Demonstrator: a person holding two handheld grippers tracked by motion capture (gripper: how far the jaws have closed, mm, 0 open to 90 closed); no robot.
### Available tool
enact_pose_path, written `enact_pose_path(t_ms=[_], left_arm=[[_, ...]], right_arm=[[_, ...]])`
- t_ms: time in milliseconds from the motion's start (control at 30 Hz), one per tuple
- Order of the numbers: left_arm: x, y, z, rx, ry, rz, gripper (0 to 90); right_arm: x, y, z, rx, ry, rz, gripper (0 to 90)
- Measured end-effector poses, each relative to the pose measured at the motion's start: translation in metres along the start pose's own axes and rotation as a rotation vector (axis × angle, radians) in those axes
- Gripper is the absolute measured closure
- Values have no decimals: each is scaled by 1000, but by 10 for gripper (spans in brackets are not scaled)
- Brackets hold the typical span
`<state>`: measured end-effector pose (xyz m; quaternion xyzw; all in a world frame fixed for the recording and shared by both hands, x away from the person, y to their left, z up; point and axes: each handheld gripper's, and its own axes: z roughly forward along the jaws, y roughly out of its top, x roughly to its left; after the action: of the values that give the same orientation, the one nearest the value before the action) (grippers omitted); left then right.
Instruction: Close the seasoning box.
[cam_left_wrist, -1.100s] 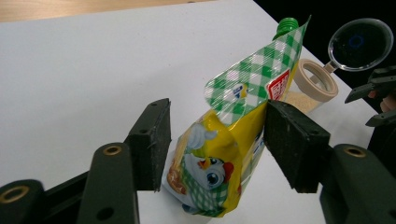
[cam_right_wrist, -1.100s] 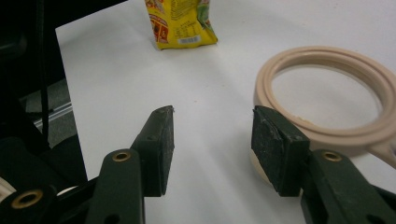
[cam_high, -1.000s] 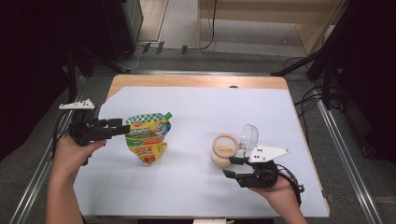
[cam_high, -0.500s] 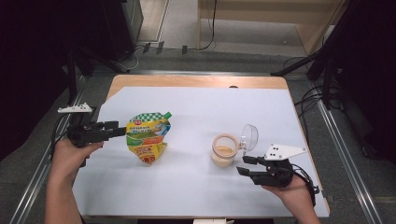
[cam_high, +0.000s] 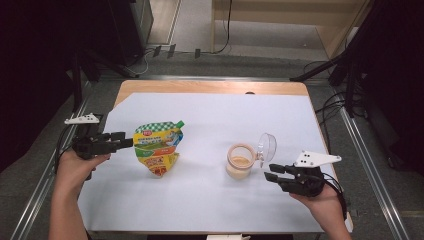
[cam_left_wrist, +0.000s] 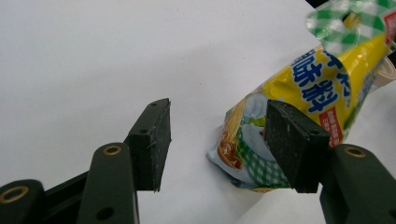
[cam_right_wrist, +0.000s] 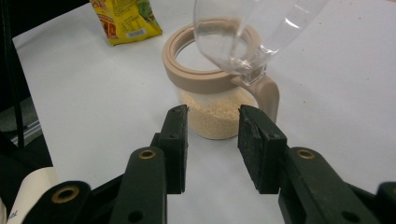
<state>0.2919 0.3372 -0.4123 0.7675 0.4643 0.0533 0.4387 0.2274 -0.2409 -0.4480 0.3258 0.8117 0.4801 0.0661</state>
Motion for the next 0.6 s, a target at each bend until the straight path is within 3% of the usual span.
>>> enact_pose_path(t_ms=[300,433,600], left_arm=[[-1,0,14,-13,14,14,406],[-2,-1,22,0,21,21,404],[-5,0,31,28,21,33,402]], right_arm=[[-8,-1,-4,-3,-30,4,764],[-14,-1,0,18,-35,44,847],[-18,0,4,35,-47,52,900]])
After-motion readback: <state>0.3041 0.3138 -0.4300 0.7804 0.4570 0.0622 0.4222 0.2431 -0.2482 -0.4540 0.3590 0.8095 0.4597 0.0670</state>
